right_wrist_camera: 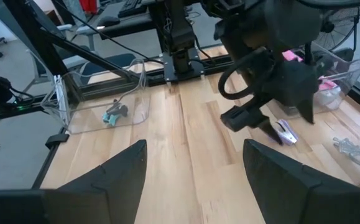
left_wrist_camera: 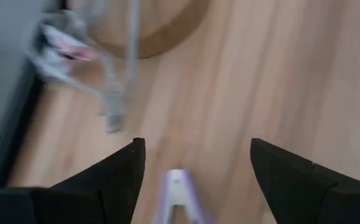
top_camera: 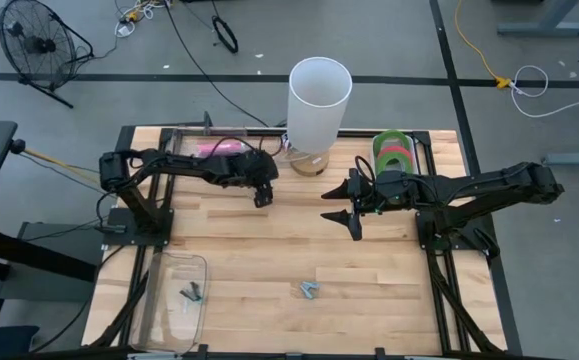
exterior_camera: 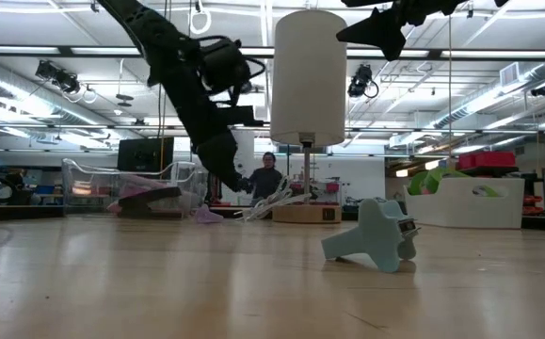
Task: Pick and place Stapler, Stapler remover, tape
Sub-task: Adjust the top transparent bin, then put the violet staple remover into the bottom transparent bin
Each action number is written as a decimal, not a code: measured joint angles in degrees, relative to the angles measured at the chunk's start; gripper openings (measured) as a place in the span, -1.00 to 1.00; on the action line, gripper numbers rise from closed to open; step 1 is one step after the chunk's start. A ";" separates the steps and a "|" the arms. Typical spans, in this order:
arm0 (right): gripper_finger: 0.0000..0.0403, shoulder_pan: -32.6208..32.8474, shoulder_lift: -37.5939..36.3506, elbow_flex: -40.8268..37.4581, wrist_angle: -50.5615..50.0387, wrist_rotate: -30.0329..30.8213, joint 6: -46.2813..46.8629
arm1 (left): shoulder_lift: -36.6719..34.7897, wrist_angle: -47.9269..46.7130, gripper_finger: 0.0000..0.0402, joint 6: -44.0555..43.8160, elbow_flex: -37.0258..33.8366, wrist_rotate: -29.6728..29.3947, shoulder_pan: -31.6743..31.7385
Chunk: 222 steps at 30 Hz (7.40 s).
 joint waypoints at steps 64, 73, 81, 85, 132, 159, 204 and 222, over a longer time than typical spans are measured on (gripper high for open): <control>0.31 0.00 0.00 -0.01 -0.12 0.06 0.52 | -0.13 -38.26 -0.99 -4.61 5.51 -8.45 13.28; 0.31 0.00 0.00 0.01 -0.12 0.01 0.52 | -0.15 -39.26 -1.00 -6.13 5.54 -5.61 13.54; 0.31 0.00 0.00 0.00 -0.53 -0.01 0.30 | -4.79 -38.05 -1.00 -6.97 5.56 -1.81 7.61; 0.31 0.00 0.00 0.01 -0.54 0.01 -0.66 | -7.88 -32.69 -1.00 -8.89 5.56 3.61 4.46; 0.31 0.00 0.02 -0.01 -13.17 -1.63 -5.58 | 9.90 -29.95 0.08 -11.06 22.36 -14.80 -6.76; -0.23 0.00 -15.82 -0.01 -25.58 -0.34 -5.44 | 16.63 -33.05 0.28 -5.38 22.35 -12.09 -4.57; -0.08 0.00 -15.45 -0.01 -26.48 0.49 6.08 | 17.67 -36.06 0.67 -11.07 22.32 -6.89 -2.59; -0.08 0.00 -15.45 -0.01 -26.13 0.49 6.36 | 19.34 -37.66 0.49 -12.85 22.35 -3.86 -2.15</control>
